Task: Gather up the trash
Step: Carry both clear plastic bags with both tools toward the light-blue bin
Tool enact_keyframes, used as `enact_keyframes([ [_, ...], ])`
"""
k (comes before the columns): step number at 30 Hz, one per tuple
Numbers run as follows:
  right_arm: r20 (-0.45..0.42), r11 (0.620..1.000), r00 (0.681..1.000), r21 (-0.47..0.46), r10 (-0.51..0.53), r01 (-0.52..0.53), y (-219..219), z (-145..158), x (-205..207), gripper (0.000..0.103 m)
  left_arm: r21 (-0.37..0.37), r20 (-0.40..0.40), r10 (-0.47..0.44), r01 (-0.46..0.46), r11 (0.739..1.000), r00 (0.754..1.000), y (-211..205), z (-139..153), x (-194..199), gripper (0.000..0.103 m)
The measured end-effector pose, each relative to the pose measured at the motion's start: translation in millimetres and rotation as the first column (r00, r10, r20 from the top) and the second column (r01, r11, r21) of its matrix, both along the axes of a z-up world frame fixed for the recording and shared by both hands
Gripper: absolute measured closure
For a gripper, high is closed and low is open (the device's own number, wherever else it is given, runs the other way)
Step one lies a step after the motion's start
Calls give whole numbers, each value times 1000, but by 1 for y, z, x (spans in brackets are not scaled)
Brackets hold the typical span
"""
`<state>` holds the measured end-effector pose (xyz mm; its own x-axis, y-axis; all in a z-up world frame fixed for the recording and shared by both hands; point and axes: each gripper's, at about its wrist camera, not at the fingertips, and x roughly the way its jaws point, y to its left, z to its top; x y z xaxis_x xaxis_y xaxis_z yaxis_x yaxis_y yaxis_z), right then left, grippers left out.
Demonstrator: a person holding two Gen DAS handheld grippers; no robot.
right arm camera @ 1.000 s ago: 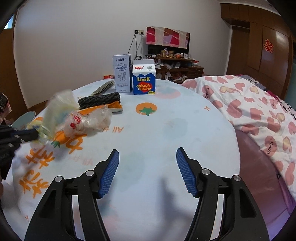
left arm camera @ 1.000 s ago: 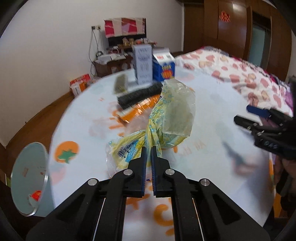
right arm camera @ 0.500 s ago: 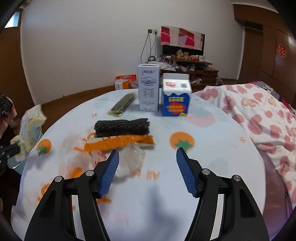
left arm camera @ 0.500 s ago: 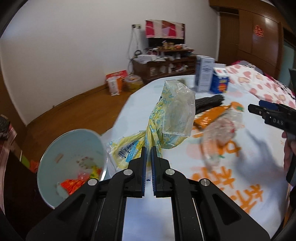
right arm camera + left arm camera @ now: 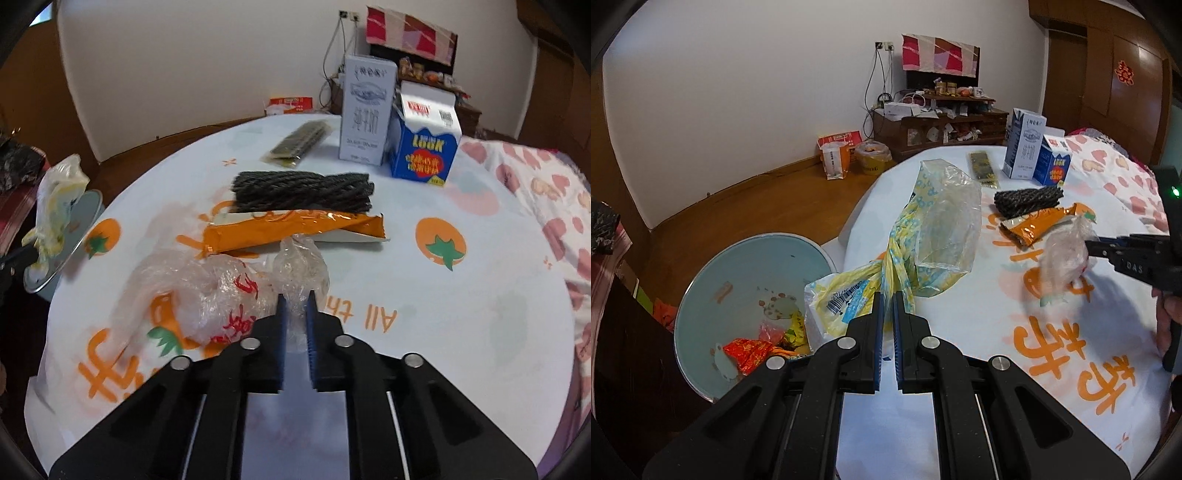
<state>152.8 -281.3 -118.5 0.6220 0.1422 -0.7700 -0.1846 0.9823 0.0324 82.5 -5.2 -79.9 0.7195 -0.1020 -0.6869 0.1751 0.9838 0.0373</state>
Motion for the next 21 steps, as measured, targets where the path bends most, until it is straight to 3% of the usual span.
enact_keyframes([
  [12,173,991,984,135,-34,10,18,57,-18,96,2,24,93,-93,996,995,28,7,-1,98],
  [21,199,993,980,119,-18,-6,61,55,8,96,-2,15,177,-177,984,984,54,3,4,98],
])
